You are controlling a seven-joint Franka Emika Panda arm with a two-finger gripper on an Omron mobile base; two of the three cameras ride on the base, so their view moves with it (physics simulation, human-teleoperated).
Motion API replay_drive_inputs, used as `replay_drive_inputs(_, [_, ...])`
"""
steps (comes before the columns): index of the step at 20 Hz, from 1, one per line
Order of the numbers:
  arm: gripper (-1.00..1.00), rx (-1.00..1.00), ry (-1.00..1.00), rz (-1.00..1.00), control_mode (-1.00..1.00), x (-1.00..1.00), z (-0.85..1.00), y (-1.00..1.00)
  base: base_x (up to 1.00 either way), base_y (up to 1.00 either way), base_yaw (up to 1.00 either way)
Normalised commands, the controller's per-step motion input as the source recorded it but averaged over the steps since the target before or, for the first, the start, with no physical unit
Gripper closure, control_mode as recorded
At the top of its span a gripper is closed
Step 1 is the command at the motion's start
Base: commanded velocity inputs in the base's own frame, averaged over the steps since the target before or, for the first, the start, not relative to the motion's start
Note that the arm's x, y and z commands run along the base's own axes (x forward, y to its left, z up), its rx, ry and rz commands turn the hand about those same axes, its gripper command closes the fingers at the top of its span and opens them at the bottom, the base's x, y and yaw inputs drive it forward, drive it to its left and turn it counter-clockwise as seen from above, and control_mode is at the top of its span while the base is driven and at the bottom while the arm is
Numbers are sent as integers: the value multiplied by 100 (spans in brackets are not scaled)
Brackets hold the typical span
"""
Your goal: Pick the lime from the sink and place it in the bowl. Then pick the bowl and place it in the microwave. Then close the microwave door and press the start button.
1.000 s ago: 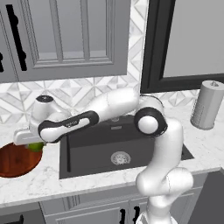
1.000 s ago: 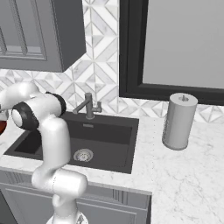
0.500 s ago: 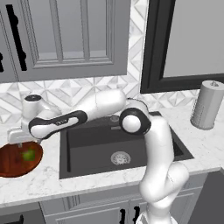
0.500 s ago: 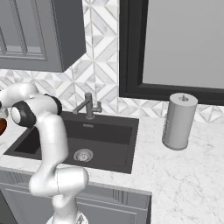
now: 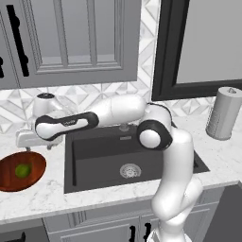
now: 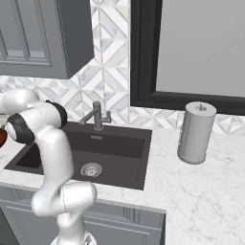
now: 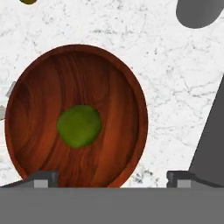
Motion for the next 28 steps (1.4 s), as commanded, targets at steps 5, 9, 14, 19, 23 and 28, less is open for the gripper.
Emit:
replay_drive_inputs(5, [-100,20,2,0,-100,-25,-78,-57,0,0,0])
replay_drive_inputs(9, [-100,24,0,0,-100,-3,-48,-8,0,0,0])
replay_drive_inputs(14, [-100,13,11,0,-100,27,0,34,0,0,0])
replay_drive_inputs(19, [-100,4,18,0,-100,32,0,52,0,0,0])
replay_drive_inputs(23, [-100,0,12,-1,-100,31,0,48,0,0,0])
replay_drive_inputs(28, [-100,0,9,-2,-100,23,0,45,0,0,0])
